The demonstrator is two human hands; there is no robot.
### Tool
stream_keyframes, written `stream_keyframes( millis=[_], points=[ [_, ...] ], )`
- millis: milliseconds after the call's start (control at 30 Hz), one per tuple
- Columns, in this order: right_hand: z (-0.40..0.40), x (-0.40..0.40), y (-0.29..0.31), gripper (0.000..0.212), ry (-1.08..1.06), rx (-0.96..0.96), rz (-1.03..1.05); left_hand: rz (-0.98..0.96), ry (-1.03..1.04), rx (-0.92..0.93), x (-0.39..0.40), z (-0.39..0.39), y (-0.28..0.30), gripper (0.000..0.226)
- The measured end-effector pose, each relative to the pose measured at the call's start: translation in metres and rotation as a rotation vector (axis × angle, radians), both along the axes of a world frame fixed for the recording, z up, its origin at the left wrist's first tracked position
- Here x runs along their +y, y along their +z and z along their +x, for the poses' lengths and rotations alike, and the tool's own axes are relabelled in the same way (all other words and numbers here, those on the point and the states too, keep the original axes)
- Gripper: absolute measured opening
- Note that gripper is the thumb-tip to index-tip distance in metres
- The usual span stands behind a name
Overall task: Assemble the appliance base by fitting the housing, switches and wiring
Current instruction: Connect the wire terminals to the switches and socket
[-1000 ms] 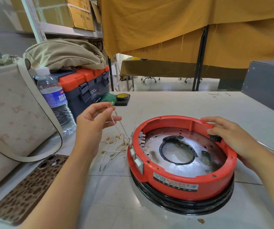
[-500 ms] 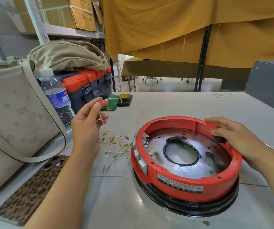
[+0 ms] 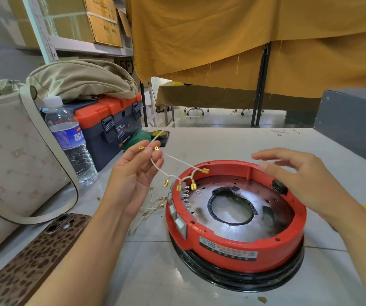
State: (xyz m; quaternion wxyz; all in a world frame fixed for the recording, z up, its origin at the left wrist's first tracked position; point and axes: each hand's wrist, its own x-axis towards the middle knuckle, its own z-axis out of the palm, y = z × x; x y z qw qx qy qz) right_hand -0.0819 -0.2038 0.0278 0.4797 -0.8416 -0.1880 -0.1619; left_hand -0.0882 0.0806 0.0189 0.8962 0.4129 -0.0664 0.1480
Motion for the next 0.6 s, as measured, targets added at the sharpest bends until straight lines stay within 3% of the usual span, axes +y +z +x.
stream_keyframes(
  millis=[100,233,333,600],
  points=[
    [-0.013,0.011,0.008,0.027,0.248,0.126,0.041,0.059,-0.043,0.013,-0.014,0.000,-0.003,0.021],
    [-0.015,0.020,0.005,0.028,0.370,0.159,0.038,0.114,-0.106,0.008,-0.029,-0.002,-0.008,0.019],
    [-0.012,0.021,0.000,0.016,0.331,0.158,0.022,0.158,-0.124,-0.016,-0.036,-0.004,-0.011,0.018],
    [-0.011,0.020,-0.001,0.017,0.154,0.095,-0.022,0.372,-0.037,-0.063,-0.034,-0.008,-0.010,0.020]
  ],
)
